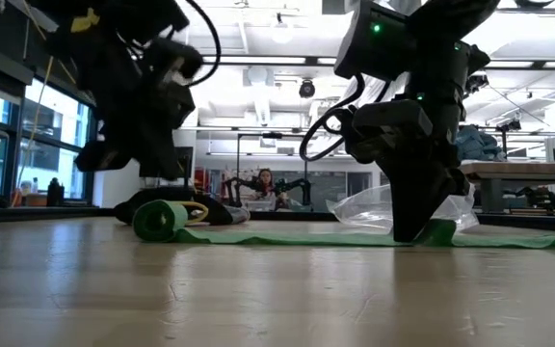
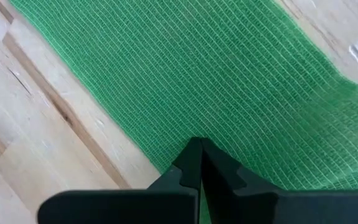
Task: Roll bandage
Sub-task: Roll the green bandage
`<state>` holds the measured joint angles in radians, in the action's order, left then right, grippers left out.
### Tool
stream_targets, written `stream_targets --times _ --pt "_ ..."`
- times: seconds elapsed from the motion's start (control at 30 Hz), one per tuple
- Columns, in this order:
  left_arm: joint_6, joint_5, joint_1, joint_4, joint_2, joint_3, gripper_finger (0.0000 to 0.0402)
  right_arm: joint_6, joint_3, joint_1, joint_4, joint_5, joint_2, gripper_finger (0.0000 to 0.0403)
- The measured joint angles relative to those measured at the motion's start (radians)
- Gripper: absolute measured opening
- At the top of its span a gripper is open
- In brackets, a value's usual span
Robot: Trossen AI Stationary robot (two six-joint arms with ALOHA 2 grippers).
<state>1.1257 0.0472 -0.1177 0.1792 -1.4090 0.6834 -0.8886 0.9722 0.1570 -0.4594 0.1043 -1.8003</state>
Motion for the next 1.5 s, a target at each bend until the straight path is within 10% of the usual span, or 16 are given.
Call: stream_targets --times 0.37,1.5 --pt "-0.029 -0.033 -0.019 0.278 0.087 0.001 0.0 0.0 -0.001 0.001 -0.009 -0.01 -0.001 0.0" --pt "0.042 0.025 0.026 0.063 -0.09 0.001 0.0 0.0 0.04 0.007 -0.171 -0.075 0.001 0.0"
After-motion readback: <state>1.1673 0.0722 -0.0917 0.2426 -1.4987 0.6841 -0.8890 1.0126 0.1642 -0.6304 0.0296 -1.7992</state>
